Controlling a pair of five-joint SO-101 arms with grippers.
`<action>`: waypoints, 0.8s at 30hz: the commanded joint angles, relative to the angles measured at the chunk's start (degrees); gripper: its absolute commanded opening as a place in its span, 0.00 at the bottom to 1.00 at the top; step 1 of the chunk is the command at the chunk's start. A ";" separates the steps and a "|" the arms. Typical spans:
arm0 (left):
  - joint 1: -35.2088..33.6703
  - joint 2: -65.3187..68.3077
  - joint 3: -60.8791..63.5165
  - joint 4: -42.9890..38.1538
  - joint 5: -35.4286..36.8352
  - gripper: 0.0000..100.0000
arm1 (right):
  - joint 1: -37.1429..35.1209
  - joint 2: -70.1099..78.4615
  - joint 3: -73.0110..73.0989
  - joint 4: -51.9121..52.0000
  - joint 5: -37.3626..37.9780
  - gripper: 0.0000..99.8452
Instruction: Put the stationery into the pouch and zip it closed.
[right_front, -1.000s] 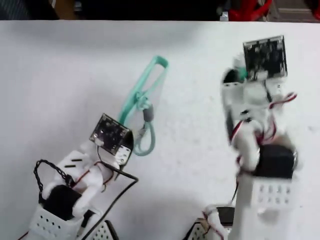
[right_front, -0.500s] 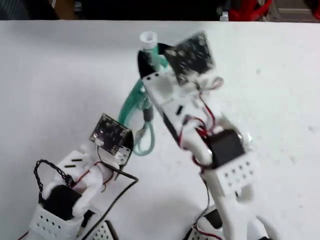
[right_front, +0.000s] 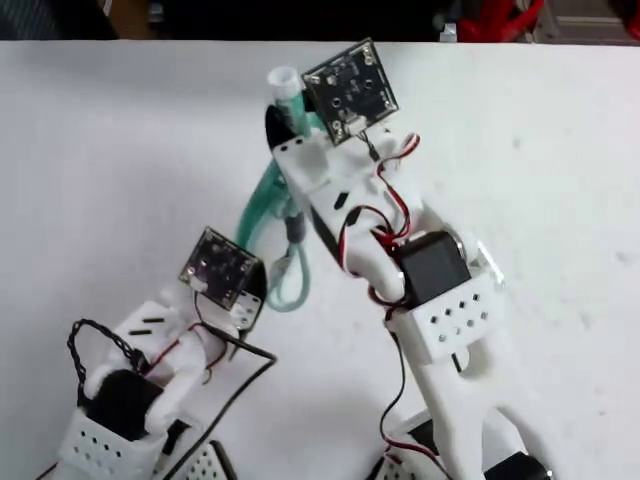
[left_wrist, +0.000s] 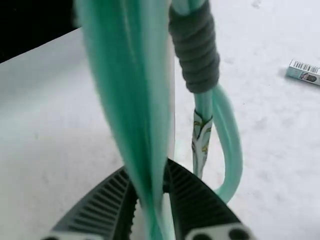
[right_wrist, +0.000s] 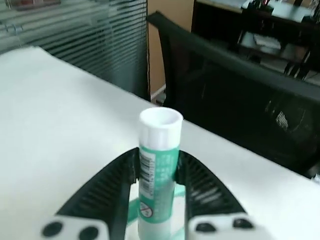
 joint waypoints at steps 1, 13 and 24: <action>-0.40 -0.13 -0.53 -1.93 -0.44 0.07 | 0.22 -0.22 -2.81 5.93 -0.26 0.17; -2.86 -0.13 -0.53 -3.08 4.40 0.16 | 1.80 -7.78 -3.87 10.68 0.18 0.25; -2.86 -0.13 -0.53 -3.25 4.40 0.11 | 3.12 -8.92 -4.75 9.01 0.00 0.24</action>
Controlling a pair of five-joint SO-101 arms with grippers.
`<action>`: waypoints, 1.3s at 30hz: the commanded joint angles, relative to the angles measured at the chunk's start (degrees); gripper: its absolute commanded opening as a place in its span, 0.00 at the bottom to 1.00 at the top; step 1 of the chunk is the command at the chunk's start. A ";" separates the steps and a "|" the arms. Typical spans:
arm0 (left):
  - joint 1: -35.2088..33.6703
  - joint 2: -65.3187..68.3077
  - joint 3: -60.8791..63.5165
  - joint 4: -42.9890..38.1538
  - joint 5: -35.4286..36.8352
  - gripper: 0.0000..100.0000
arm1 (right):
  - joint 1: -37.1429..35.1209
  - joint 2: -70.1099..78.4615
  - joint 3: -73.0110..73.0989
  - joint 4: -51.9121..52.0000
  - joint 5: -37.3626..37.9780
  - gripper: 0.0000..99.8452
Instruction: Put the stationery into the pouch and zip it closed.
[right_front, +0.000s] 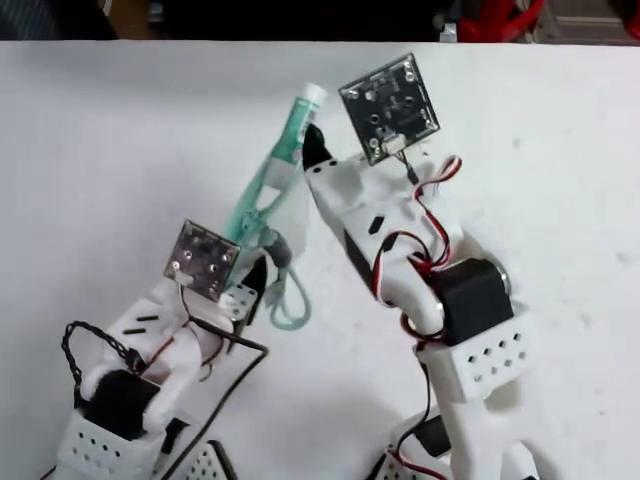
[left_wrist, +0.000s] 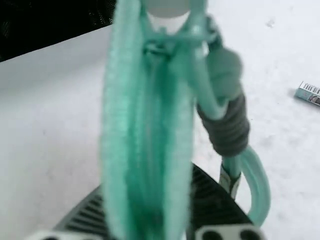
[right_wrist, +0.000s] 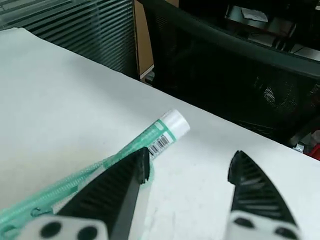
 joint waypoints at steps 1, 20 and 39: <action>-0.66 -0.04 -0.53 -1.67 0.62 0.11 | 0.57 -1.27 -4.66 -2.68 0.00 0.24; -0.48 -0.04 -0.53 -1.58 0.62 0.11 | 8.48 34.24 -32.53 -2.24 -3.08 0.02; -0.66 -0.04 -0.53 -1.41 0.53 0.10 | 3.65 32.04 -50.46 19.74 -3.08 0.02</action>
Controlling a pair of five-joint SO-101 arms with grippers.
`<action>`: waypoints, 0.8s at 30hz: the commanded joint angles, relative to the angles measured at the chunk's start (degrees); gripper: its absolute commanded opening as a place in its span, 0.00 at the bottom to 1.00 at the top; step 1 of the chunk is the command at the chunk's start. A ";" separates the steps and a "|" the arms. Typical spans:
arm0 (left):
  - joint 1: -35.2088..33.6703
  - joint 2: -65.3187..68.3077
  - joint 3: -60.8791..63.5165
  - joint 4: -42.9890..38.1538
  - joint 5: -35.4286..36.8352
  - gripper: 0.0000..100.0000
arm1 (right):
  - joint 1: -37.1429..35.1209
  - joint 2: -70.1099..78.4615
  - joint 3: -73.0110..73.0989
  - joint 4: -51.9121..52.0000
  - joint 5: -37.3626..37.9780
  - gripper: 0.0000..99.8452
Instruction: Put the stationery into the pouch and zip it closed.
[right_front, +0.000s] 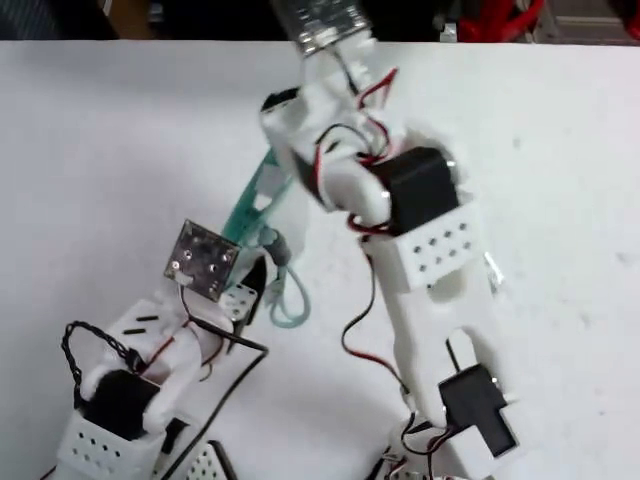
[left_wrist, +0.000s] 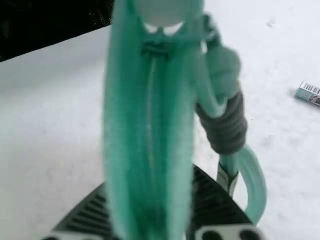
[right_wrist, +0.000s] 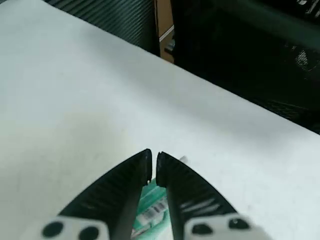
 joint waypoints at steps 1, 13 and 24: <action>-0.66 -0.04 -0.53 -1.41 0.53 0.10 | 6.02 -2.24 -3.08 -4.62 -0.44 0.02; -0.31 -0.04 -0.53 -1.58 0.53 0.10 | 12.09 14.11 -3.25 -6.37 -0.44 0.02; -0.31 -0.04 -0.44 -2.20 0.53 0.10 | 4.62 7.16 -3.52 -1.54 -0.53 0.02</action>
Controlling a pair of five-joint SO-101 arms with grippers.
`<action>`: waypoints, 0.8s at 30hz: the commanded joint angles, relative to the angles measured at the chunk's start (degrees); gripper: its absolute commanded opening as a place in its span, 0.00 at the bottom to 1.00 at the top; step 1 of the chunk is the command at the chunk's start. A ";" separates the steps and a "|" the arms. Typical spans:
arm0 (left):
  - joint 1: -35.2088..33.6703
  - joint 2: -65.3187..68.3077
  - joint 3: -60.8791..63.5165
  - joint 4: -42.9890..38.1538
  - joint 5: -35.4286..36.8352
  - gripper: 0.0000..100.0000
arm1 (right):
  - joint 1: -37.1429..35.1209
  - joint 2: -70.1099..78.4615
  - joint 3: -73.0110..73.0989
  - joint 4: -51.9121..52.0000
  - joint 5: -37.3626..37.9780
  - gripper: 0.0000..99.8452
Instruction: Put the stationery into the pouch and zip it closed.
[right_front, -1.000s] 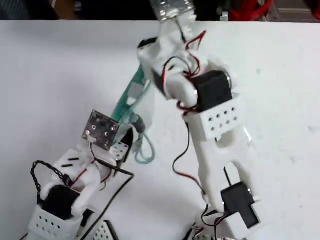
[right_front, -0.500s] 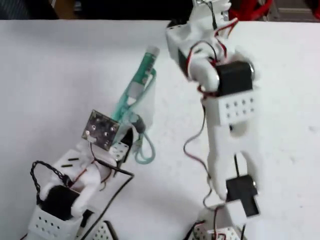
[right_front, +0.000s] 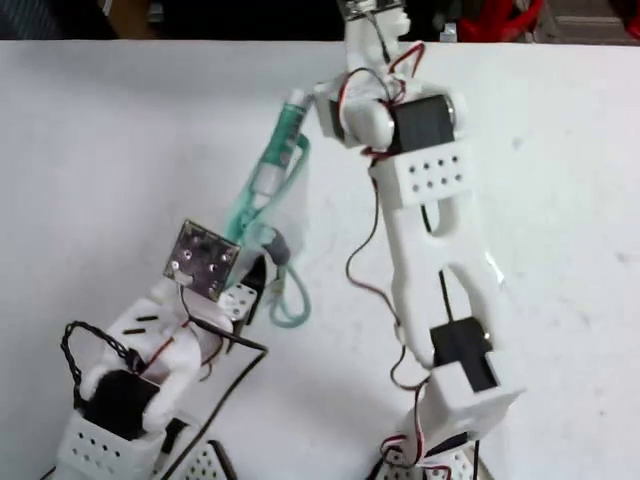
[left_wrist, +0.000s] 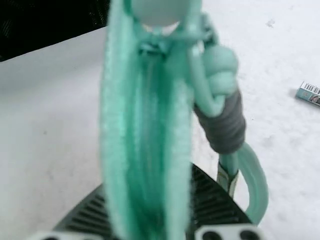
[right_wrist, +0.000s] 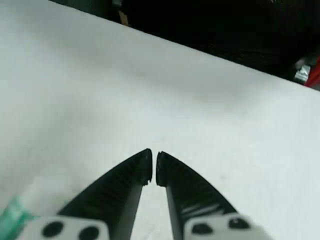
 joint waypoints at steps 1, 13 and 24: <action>-0.04 -0.13 -0.09 -2.20 0.53 0.10 | -3.74 -6.02 -2.46 0.22 -0.53 0.02; -0.04 -0.13 0.44 -2.99 0.53 0.10 | -7.78 -13.49 -2.02 1.63 -0.70 0.02; -0.04 -0.13 0.44 -2.99 0.53 0.10 | -7.52 -15.34 -2.55 9.80 -18.64 0.17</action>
